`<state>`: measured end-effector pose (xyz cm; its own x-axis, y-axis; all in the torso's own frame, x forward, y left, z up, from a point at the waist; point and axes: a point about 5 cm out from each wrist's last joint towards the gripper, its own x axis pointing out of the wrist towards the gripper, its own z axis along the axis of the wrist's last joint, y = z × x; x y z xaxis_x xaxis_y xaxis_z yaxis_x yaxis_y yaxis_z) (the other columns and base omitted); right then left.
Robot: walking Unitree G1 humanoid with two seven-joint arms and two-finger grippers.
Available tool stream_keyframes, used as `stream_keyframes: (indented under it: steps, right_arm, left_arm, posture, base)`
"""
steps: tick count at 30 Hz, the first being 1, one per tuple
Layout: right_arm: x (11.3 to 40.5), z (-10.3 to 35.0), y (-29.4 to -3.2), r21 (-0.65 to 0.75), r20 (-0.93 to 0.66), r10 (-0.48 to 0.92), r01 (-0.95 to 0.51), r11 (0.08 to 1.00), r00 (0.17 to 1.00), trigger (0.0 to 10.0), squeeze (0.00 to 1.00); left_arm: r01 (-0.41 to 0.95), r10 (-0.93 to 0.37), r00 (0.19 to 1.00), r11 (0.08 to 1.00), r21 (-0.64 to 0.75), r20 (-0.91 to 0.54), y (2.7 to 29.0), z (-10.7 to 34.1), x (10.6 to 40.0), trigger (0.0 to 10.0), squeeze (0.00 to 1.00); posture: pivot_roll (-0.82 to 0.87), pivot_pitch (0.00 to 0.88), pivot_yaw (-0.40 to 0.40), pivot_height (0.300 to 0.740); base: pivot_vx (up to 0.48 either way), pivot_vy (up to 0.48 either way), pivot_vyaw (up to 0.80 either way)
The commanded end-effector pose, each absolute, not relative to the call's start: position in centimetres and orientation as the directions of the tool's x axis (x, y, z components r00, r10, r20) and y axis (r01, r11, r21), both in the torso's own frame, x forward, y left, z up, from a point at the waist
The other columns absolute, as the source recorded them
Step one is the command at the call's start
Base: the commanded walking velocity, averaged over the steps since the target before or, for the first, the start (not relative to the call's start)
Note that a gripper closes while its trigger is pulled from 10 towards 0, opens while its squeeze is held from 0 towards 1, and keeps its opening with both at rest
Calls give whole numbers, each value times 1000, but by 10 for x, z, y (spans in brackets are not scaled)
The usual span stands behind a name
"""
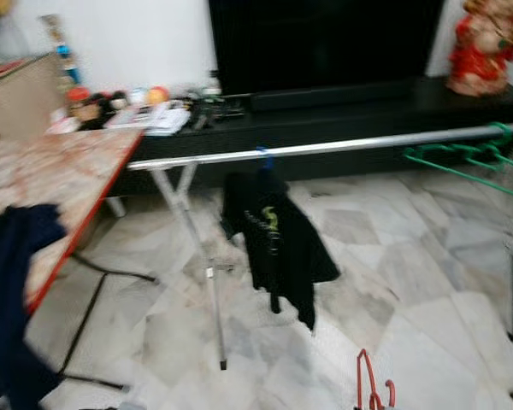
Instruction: Hang hanger
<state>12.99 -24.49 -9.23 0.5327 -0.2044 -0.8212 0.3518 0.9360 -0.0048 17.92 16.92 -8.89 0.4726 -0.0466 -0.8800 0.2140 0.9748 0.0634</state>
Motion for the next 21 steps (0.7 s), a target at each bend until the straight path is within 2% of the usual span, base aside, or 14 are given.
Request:
stream_keyframes:
  steps: [1, 10, 21]
  right_arm:
    - [148, -89, -231, 43, -795, -170, 334, 941, 582, 10000, 0]
    - [153, -87, -230, 49, -786, -145, 294, 955, 601, 10000, 0]
    - [155, -83, -242, 43, -779, -152, 294, 955, 609, 10000, 0]
  left_arm:
    - [201, 0, 433, 975, 97, -901, 185, -94, 166, 10000, 0]
    - [208, -19, 441, 975, 81, -897, 168, -94, 170, 10000, 0]
    - [210, -18, 437, 974, 83, -899, 172, -95, 167, 10000, 0]
  posture:
    - [-43, 4, 65, 740]
    - [-43, 10, 61, 740]
    - [-45, 12, 59, 740]
  base:
    - [292, 0, 0]
    - [300, 0, 0]
    - [306, 0, 0]
